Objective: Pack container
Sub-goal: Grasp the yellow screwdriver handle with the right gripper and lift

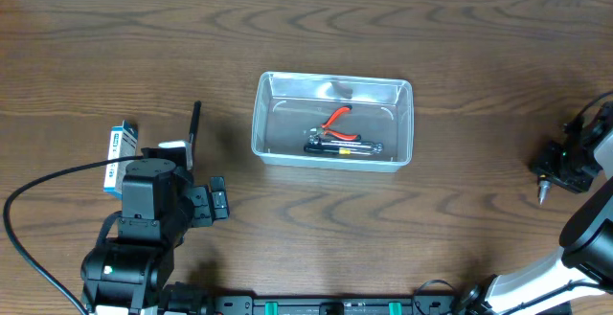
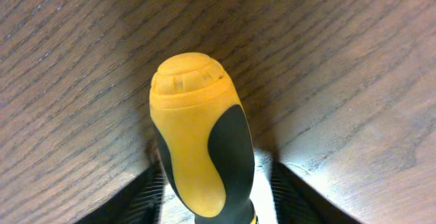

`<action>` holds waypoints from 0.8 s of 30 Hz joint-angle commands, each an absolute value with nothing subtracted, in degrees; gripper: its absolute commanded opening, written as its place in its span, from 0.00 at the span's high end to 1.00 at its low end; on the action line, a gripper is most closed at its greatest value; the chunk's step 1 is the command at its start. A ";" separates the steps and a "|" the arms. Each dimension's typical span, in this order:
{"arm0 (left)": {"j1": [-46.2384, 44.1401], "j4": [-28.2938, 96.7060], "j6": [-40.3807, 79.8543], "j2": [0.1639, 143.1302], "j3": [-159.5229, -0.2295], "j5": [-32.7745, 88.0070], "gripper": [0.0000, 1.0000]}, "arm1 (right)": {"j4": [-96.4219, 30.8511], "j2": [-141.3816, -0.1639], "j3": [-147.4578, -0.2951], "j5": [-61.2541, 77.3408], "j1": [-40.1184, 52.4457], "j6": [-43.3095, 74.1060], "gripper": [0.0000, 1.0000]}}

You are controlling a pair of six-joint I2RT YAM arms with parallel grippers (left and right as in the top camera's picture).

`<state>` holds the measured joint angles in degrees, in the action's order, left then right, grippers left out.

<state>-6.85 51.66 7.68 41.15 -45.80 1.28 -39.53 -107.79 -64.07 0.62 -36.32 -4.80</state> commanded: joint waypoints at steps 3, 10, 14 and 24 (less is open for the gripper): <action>-6.83 51.79 7.60 41.10 -46.85 0.80 0.02 | -39.88 -110.24 -63.70 0.45 -36.56 -4.78 0.62; -6.83 51.81 7.62 41.10 -46.85 0.80 0.02 | -39.94 -110.24 -63.70 0.93 -36.56 -4.78 0.68; -6.83 51.81 7.62 41.10 -46.85 0.80 0.02 | -39.90 -110.24 -63.70 1.83 -36.56 -4.78 0.75; -6.83 51.81 7.62 41.10 -46.85 0.80 0.02 | -39.05 -110.21 -63.72 7.11 -36.49 -4.82 0.99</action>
